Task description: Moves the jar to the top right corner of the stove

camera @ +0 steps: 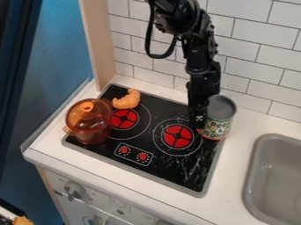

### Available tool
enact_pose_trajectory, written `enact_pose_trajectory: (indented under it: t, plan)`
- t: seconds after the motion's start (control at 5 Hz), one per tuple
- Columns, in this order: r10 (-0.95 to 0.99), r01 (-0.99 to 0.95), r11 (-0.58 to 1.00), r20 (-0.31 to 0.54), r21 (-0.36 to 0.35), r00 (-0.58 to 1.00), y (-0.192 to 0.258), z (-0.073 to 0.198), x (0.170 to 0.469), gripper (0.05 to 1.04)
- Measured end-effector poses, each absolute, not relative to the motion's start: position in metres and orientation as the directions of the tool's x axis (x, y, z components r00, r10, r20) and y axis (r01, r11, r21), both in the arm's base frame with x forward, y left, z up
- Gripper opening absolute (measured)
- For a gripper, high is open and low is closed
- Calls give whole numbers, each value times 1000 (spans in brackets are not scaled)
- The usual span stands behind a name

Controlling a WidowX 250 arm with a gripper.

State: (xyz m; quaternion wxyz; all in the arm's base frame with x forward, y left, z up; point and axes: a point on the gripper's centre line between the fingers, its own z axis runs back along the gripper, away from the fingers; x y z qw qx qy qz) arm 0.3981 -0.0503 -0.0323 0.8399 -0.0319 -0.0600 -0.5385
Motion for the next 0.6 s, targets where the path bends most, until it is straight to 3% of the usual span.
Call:
enact_pose_trajectory:
  t: [0.2, 0.6]
  plan:
    - [-891, 898, 440, 119, -6, 438, -43, -41, 388, 1001]
    - [-869, 869, 486, 156, 93, 470, -23, 14, 373, 1001]
